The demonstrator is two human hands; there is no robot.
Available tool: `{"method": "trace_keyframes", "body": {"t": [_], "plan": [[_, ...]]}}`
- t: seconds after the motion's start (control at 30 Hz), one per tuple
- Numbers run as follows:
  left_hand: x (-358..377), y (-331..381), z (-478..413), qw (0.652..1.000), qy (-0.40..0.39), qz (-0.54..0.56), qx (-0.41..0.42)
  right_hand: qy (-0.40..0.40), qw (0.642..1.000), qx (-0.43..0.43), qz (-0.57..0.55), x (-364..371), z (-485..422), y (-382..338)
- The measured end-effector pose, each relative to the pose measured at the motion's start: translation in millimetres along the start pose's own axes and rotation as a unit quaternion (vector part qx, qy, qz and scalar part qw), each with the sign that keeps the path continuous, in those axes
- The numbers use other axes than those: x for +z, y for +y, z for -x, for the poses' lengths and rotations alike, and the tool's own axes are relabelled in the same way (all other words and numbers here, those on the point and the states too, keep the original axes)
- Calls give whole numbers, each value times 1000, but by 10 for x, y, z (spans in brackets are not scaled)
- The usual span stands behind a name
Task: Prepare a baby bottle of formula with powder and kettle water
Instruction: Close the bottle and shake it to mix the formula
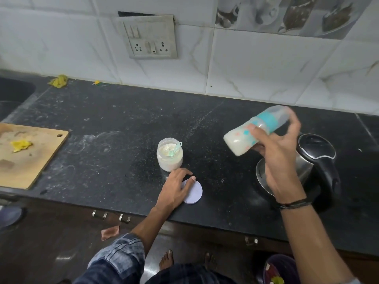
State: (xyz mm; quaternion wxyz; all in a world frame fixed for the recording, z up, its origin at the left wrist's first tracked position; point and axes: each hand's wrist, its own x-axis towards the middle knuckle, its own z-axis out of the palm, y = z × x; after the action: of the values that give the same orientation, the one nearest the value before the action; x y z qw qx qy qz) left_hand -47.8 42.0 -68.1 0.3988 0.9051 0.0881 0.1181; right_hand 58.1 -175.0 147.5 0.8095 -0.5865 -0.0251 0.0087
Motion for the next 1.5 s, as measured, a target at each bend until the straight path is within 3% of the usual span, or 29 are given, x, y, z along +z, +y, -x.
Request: {"method": "trace_keyframes", "body": {"t": [0.1, 0.23, 0.4, 0.5, 0.67, 0.8, 0.93, 1.07, 1.2, 1.33, 1.43, 1.5], "plan": [[3, 23, -1, 1000, 3, -3, -3, 84, 993, -40, -74, 11, -35, -29], [-16, 12, 6, 1000, 0, -3, -2, -6, 1000, 10, 5, 29, -6, 6], [-9, 24, 3, 1000, 2, 4, -8, 89, 993, -25, -68, 74, -10, 0], [-19, 26, 10, 1000, 1, 5, -10, -7, 1000, 13, 16, 49, 15, 56], [-23, 50, 4, 1000, -3, 0, -14, 99, 992, -47, -67, 51, -41, -33], [-19, 29, 11, 1000, -6, 4, -12, 19, 1000, 6, 6, 8, -25, -38], [-19, 42, 7, 1000, -2, 2, -15, 96, 992, -42, -65, 31, -30, -69], [-23, 27, 17, 1000, -3, 3, -10, 5, 1000, -15, 11, 31, 7, -71], [-16, 45, 2, 1000, 3, 2, -12, 99, 990, -63, -81, 66, -33, -137], [-8, 13, 8, 1000, -1, 1, -8, 14, 1000, -15, 9, 31, -26, -98], [-1, 12, 4, 1000, 7, 0, -4, 84, 991, -60, -83, 26, -16, -128], [1, 11, 6, 1000, 8, -4, -4, 90, 989, -51, -103, 45, -19, -117]]}}
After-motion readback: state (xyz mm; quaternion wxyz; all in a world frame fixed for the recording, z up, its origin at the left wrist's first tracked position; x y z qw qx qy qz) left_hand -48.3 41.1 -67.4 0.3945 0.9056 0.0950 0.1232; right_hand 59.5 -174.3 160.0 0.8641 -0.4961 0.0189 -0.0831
